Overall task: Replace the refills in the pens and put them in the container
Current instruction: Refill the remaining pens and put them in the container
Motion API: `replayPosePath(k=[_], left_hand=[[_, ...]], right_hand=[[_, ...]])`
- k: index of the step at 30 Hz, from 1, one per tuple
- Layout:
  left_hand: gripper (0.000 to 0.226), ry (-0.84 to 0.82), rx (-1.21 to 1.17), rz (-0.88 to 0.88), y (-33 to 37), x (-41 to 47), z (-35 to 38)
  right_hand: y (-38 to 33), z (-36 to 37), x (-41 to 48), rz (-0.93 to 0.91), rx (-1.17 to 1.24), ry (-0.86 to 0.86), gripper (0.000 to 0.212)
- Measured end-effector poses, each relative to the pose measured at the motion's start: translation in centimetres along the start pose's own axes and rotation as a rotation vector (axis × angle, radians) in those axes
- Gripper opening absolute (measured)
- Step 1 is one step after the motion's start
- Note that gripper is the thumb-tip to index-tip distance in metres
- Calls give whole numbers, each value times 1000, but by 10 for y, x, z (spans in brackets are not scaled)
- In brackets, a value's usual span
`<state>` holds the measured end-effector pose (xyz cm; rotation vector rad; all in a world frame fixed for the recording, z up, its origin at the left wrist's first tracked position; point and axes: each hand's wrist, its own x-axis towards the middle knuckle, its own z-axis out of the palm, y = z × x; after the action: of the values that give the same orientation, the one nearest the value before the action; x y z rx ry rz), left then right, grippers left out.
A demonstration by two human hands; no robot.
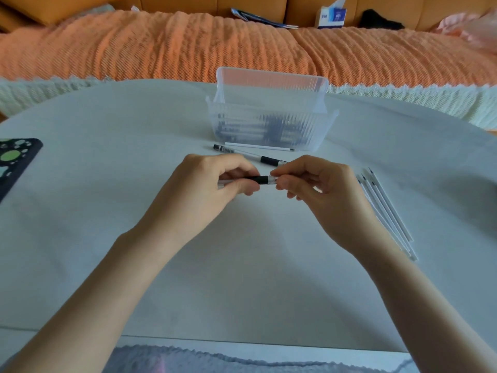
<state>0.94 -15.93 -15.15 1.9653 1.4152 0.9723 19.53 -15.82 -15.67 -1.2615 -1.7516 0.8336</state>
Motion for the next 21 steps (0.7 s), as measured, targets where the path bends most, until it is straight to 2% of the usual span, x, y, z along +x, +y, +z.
replayPosePath(k=[4,7,12,16,21], left_hand=[[9,23,103,-21,-7,4,-2],[8,48,155,-25,-11,4,-6],[8,53,154,-18,-10,6,-6],[9,54,145,-10,-11,9,-5],[11,73,136,4,-13,14,-5]], right_hand=[[16,-8,7,51,-132,70,20],[30,-13,13,-8,-422,124,23],[41,-6,22,-94,-699,54,35],[45,4,26,-118,-761,29,31],[42,5,20,-163,-669,79,8]])
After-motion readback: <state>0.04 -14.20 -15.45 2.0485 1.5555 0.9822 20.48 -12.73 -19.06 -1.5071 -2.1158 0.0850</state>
